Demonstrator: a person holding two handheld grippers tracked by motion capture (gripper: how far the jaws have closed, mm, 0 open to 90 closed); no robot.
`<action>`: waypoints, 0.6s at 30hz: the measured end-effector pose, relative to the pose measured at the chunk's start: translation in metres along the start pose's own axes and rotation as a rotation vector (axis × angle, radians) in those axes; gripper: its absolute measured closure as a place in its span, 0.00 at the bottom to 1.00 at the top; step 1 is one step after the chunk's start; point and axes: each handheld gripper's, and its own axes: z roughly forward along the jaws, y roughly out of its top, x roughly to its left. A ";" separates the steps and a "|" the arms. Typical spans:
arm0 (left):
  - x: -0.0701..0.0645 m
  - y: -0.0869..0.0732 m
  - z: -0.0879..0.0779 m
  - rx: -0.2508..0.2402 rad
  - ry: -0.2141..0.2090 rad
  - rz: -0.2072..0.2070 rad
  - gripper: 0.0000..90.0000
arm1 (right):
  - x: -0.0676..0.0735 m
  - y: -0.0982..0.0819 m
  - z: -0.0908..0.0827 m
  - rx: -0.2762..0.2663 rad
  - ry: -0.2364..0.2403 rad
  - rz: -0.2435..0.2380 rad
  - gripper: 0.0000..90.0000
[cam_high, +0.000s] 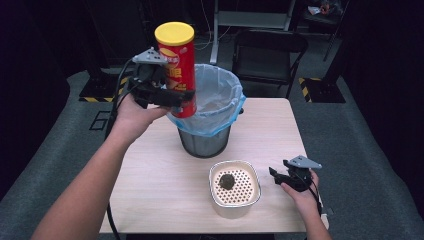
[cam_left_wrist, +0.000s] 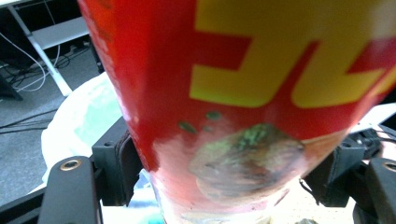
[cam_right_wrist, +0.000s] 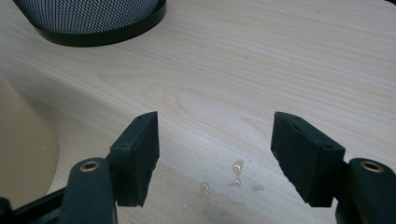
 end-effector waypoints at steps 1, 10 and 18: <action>-0.001 0.002 0.004 -0.001 -0.002 -0.003 0.27 | 0.001 0.000 0.000 0.001 -0.002 0.007 0.36; -0.001 0.011 0.038 0.006 -0.002 -0.039 0.27 | 0.000 0.000 -0.001 0.000 0.003 0.001 0.36; 0.006 0.013 0.061 -0.002 0.033 -0.081 0.27 | 0.000 -0.001 -0.002 -0.001 0.003 0.009 0.36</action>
